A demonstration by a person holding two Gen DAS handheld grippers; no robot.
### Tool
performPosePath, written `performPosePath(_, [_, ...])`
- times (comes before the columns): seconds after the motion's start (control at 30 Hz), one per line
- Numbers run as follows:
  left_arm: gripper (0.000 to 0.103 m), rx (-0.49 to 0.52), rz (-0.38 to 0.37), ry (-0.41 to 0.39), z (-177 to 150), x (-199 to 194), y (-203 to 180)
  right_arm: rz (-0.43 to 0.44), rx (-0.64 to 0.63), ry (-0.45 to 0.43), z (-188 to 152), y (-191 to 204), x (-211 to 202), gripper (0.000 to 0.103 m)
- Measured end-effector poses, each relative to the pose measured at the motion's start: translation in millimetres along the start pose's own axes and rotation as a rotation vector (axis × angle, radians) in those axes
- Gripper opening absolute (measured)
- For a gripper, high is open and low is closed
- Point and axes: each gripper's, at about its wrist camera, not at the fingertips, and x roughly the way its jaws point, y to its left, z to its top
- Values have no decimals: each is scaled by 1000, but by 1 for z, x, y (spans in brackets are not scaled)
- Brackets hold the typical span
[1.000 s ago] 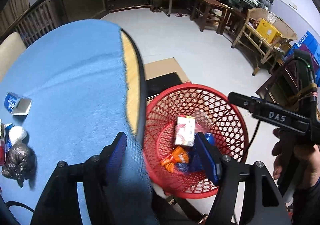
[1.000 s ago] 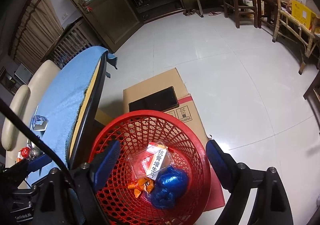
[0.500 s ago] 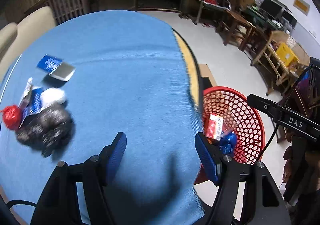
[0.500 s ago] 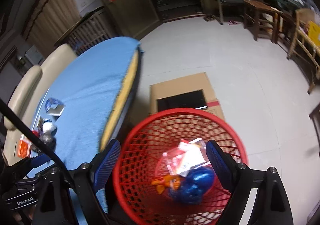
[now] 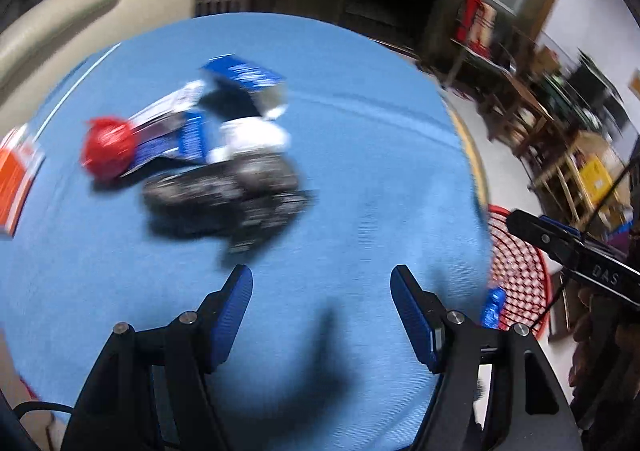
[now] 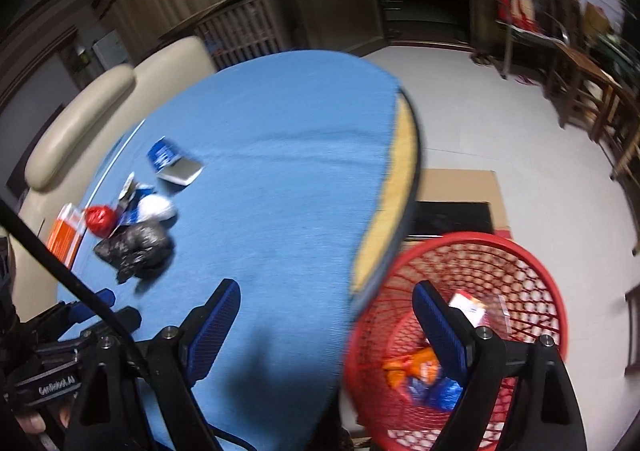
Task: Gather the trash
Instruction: 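Open both grippers over the wastebasket and return toward the table, then lower the left gripper onto the black plastic bag and close it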
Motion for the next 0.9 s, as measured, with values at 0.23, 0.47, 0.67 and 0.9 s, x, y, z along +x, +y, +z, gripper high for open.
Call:
performPosePath(0.23, [73,-157,63,-10,-8,-4,69,81,-107,53,5,62,29,90])
performPosePath(0.47, [74,-186,70,-9,3,3,87,141,-163,74,7,101,46,90])
performPosePath(0.67, [76,91,29,-25,42,16,56,134,-130,86,5,88,50,90])
performPosePath(0.9, [84,388,80,100,55,61,36,123,-57,71,8,61,47,90])
